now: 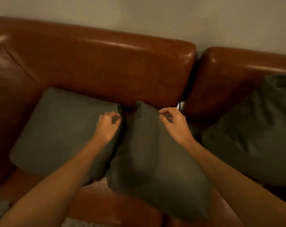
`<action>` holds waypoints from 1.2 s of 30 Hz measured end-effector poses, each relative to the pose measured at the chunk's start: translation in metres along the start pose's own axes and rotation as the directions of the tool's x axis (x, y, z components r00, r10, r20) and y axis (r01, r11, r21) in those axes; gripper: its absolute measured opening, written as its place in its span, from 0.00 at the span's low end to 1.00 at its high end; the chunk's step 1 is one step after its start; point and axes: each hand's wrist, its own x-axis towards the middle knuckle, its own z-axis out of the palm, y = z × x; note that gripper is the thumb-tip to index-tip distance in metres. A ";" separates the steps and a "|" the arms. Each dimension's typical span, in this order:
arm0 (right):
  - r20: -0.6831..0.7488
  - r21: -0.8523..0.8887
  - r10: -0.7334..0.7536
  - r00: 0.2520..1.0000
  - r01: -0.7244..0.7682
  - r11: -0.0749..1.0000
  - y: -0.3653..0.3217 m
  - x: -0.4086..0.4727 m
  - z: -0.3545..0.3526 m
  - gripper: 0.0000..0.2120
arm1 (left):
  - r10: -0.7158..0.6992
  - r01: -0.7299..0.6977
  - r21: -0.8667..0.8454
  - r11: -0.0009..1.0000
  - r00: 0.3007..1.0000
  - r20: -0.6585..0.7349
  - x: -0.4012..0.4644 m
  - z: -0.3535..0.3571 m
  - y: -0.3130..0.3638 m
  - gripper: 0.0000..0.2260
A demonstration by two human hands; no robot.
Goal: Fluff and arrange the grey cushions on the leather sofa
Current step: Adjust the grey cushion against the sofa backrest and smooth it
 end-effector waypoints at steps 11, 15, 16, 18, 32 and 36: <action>0.316 0.278 0.488 0.814 -0.571 0.772 -0.040 0.061 0.178 0.30 | -0.046 0.059 0.073 0.996 0.984 -0.171 0.066 -0.112 -0.186 0.21; 0.361 0.355 0.563 0.743 -0.668 0.654 -0.040 0.067 0.211 0.44 | -0.259 0.235 -0.131 0.963 0.940 -0.220 0.083 -0.131 -0.232 0.26; 0.360 0.384 0.568 0.740 -0.673 0.633 -0.040 0.068 0.215 0.44 | -0.347 0.309 -0.193 0.931 0.915 -0.208 0.086 -0.135 -0.245 0.30; 0.363 0.431 0.555 0.749 -0.663 0.612 -0.044 0.072 0.216 0.42 | -0.523 0.486 -0.242 0.840 0.843 -0.123 0.086 -0.140 -0.264 0.42; 0.319 0.572 0.382 0.868 -0.497 0.652 -0.103 0.070 0.232 0.18 | -0.794 0.471 -0.732 0.493 0.587 -0.157 -0.001 -0.168 -0.277 0.53; 0.296 0.590 0.205 0.933 -0.347 0.729 -0.147 0.077 0.243 0.14 | -0.794 0.180 -0.901 0.394 0.561 -0.234 -0.034 -0.174 -0.282 0.31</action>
